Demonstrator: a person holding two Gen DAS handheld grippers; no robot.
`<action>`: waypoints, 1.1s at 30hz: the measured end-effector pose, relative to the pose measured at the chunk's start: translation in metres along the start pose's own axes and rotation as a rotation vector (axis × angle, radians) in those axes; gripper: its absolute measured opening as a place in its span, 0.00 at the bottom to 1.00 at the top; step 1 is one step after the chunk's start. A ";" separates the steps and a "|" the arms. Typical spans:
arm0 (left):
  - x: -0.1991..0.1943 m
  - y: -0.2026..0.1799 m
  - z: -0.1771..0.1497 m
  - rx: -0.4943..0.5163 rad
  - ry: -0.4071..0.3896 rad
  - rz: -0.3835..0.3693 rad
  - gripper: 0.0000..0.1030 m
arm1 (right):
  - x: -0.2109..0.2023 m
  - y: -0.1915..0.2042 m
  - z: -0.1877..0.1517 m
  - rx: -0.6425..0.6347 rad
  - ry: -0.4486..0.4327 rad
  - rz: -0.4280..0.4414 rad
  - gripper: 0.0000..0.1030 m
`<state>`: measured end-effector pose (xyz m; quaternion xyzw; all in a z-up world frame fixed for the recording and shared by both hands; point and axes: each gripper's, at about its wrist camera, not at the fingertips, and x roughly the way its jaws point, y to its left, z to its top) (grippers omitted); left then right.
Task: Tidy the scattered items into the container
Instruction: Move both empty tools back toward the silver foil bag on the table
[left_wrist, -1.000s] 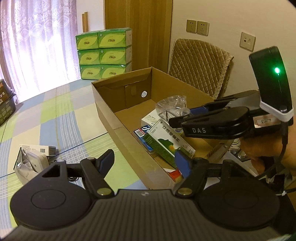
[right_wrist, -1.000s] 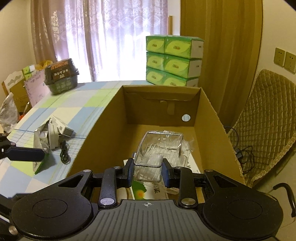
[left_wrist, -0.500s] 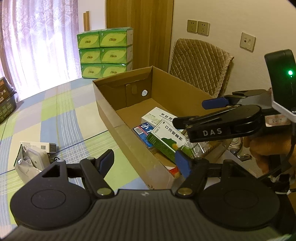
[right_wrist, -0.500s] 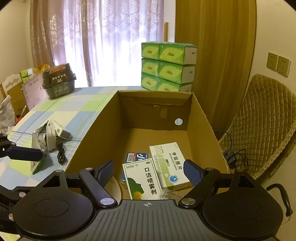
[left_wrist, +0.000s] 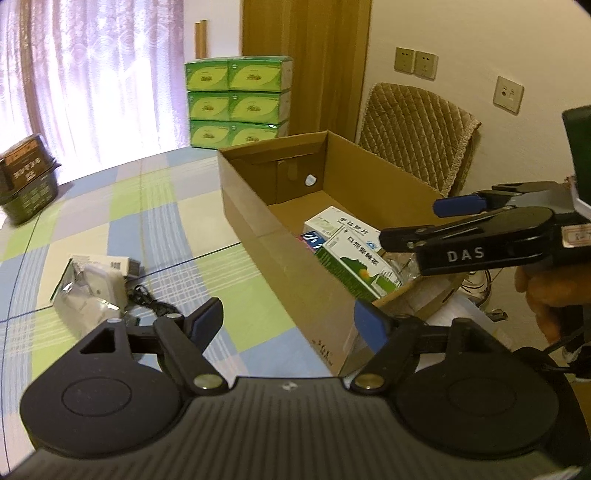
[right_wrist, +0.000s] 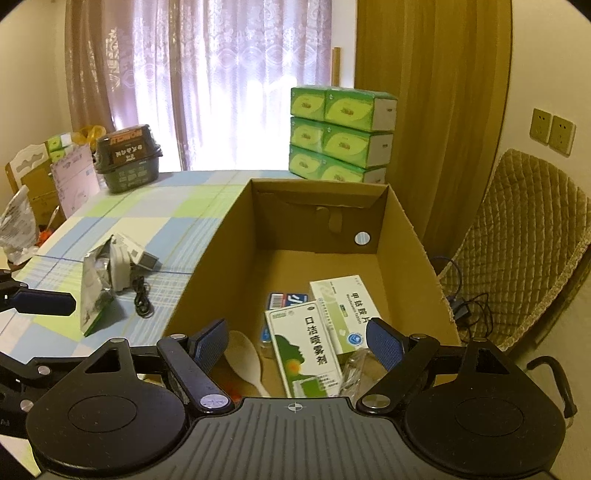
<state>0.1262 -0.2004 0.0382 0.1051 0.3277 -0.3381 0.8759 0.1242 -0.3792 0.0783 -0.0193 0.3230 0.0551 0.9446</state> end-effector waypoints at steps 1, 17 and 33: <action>-0.003 0.002 -0.001 -0.007 -0.001 0.004 0.73 | -0.002 0.002 0.000 -0.003 -0.001 0.001 0.84; -0.048 0.050 -0.039 -0.136 -0.015 0.112 0.95 | -0.022 0.044 0.000 -0.068 -0.004 0.041 0.84; -0.074 0.106 -0.080 -0.217 0.039 0.252 0.99 | -0.022 0.102 0.003 -0.148 -0.009 0.145 0.84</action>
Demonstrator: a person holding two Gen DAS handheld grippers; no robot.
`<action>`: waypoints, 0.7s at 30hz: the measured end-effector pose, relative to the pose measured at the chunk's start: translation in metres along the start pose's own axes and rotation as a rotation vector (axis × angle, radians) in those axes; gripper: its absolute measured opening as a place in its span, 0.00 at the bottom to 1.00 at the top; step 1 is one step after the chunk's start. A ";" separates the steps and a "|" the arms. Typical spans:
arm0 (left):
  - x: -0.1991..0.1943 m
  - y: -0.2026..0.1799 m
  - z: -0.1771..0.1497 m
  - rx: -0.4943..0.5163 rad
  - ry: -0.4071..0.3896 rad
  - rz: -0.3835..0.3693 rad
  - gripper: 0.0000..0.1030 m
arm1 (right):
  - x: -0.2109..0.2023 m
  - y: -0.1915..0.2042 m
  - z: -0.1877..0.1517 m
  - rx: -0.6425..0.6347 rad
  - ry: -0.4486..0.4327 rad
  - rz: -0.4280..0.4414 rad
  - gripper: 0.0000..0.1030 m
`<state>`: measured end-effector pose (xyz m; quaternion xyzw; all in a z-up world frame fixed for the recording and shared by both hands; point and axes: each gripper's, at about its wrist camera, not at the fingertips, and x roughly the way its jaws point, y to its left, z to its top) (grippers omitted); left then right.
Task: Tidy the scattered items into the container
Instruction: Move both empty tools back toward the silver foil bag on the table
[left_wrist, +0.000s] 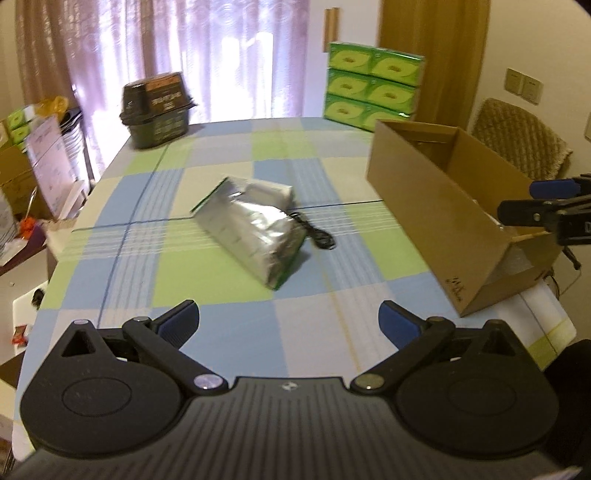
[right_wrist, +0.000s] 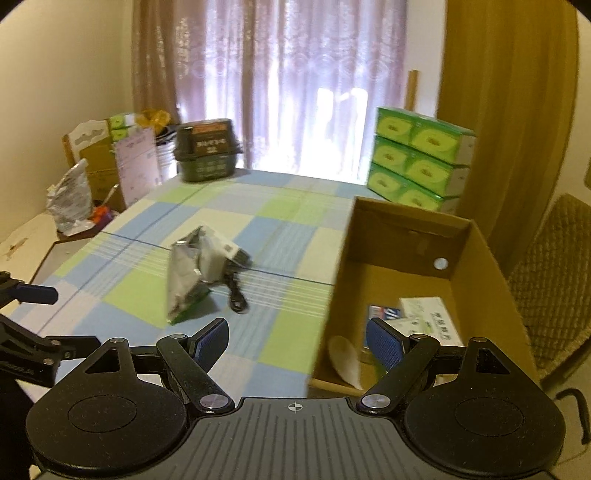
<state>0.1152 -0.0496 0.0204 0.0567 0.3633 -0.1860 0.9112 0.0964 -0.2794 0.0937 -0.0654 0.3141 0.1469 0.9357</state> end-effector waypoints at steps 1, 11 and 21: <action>0.001 0.005 -0.001 -0.014 0.009 -0.001 0.99 | 0.002 0.005 0.001 -0.010 0.001 0.009 0.84; 0.012 0.047 -0.007 -0.095 0.035 0.041 0.99 | 0.040 0.048 0.005 -0.100 0.035 0.096 0.84; 0.035 0.083 0.001 -0.160 0.073 0.032 0.99 | 0.101 0.074 0.003 -0.129 0.100 0.160 0.84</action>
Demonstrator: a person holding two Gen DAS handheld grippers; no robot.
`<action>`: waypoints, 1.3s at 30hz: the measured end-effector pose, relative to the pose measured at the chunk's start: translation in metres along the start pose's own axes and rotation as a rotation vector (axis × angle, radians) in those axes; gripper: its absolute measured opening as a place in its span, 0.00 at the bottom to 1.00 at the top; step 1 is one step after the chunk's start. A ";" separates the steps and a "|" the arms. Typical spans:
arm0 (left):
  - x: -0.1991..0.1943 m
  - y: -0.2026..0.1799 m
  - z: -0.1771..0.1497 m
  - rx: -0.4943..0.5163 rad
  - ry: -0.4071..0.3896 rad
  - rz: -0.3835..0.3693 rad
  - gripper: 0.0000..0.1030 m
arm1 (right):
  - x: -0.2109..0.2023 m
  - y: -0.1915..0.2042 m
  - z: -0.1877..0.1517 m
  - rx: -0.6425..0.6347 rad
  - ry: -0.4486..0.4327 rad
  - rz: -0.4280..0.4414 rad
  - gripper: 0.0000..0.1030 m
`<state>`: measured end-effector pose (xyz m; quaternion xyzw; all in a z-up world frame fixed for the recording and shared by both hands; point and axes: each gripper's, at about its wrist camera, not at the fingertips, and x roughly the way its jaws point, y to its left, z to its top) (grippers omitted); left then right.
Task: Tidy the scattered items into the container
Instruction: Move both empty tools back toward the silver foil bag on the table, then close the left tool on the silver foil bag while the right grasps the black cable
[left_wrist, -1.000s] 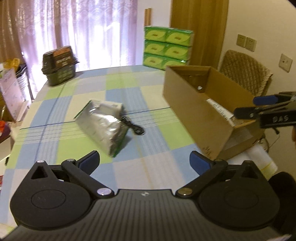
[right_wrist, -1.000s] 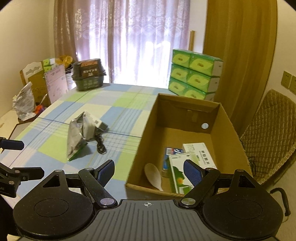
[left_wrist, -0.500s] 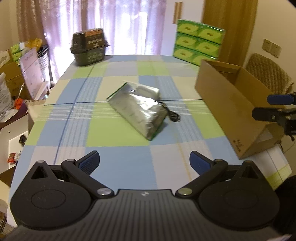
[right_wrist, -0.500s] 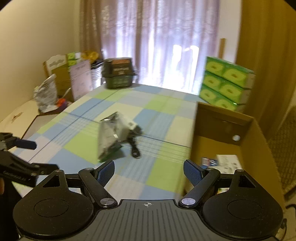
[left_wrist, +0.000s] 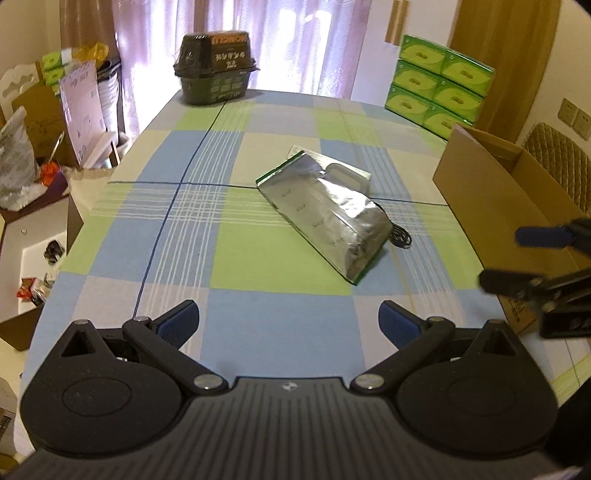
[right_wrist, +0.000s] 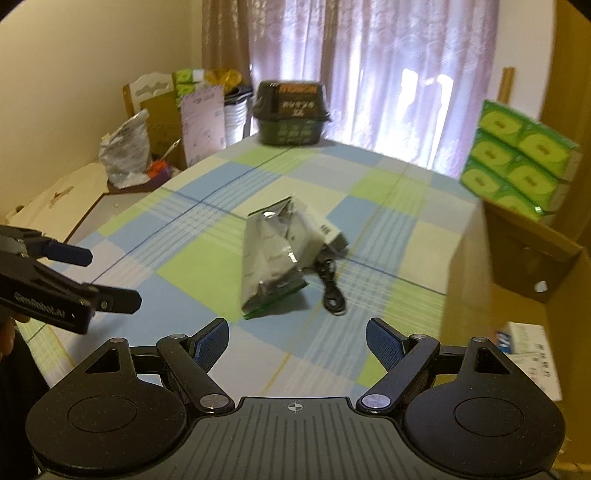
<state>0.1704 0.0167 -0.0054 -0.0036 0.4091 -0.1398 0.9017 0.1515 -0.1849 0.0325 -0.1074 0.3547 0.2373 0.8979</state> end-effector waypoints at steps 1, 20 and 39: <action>0.003 0.003 0.002 -0.008 0.005 -0.005 0.99 | 0.009 0.000 0.001 0.004 0.005 0.006 0.84; 0.084 0.022 0.052 -0.020 0.054 -0.053 0.99 | 0.117 -0.027 0.017 0.045 0.073 -0.019 0.84; 0.151 -0.010 0.100 -0.063 0.079 -0.122 0.98 | 0.157 -0.058 0.018 0.082 0.103 -0.022 0.40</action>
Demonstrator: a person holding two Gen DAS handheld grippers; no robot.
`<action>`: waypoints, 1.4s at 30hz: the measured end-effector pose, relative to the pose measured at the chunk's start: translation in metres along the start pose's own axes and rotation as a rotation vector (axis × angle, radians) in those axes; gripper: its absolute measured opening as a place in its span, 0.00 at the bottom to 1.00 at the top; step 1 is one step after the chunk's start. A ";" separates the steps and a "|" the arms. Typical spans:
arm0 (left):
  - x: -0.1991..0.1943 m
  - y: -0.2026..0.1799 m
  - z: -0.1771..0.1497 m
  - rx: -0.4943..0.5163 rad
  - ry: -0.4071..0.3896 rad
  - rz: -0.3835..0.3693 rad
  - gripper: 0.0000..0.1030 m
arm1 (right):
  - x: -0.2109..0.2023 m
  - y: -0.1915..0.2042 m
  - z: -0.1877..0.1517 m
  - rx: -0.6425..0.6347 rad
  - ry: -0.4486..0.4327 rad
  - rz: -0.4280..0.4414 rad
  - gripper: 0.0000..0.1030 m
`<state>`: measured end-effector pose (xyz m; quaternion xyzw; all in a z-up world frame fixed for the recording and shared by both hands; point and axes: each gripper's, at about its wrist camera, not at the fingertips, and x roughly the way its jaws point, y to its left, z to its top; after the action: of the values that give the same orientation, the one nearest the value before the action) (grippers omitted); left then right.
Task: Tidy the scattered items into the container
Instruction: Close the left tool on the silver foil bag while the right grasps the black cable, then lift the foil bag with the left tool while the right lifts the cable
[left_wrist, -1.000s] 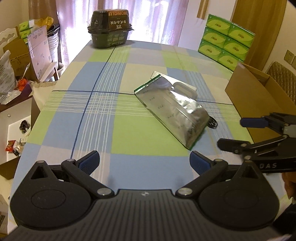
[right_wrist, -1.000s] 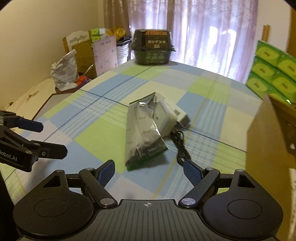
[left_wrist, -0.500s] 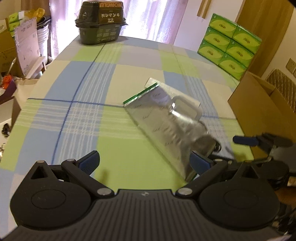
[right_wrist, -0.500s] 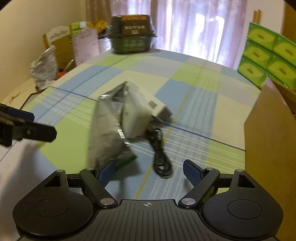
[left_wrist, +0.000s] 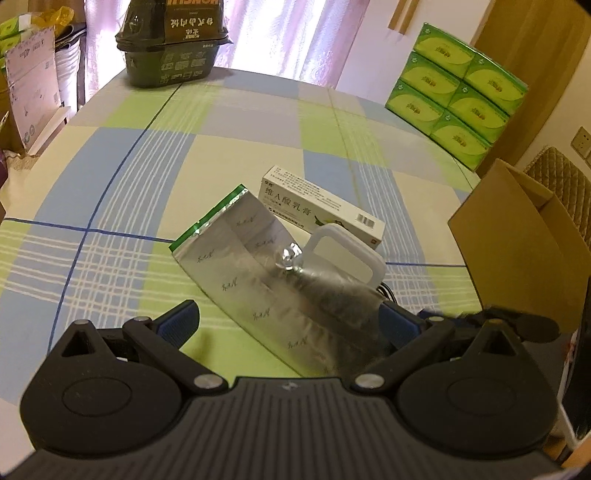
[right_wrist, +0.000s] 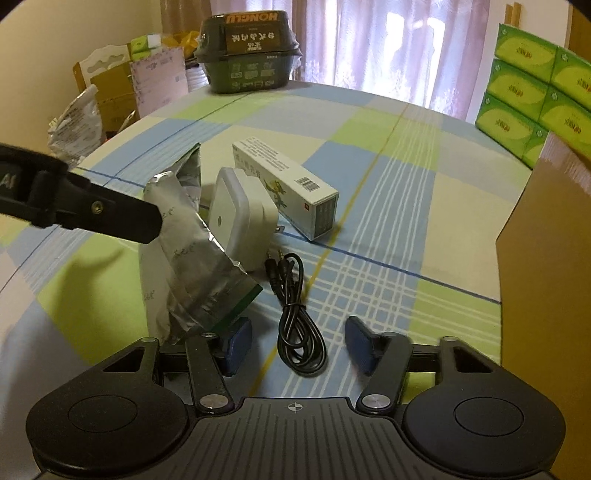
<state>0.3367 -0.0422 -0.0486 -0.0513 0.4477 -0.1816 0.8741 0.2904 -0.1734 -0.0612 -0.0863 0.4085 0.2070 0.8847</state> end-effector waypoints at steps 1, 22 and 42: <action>0.003 0.000 0.002 -0.011 0.003 -0.003 0.98 | 0.000 0.001 0.001 -0.008 -0.002 0.002 0.29; 0.016 0.004 0.003 0.132 0.124 0.054 0.64 | -0.044 0.040 -0.035 0.000 -0.009 0.116 0.24; -0.071 -0.016 -0.079 0.381 0.298 0.025 0.30 | -0.093 0.030 -0.075 0.106 0.012 0.114 0.24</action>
<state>0.2309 -0.0259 -0.0371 0.1475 0.5298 -0.2577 0.7944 0.1718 -0.1984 -0.0390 -0.0171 0.4284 0.2345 0.8724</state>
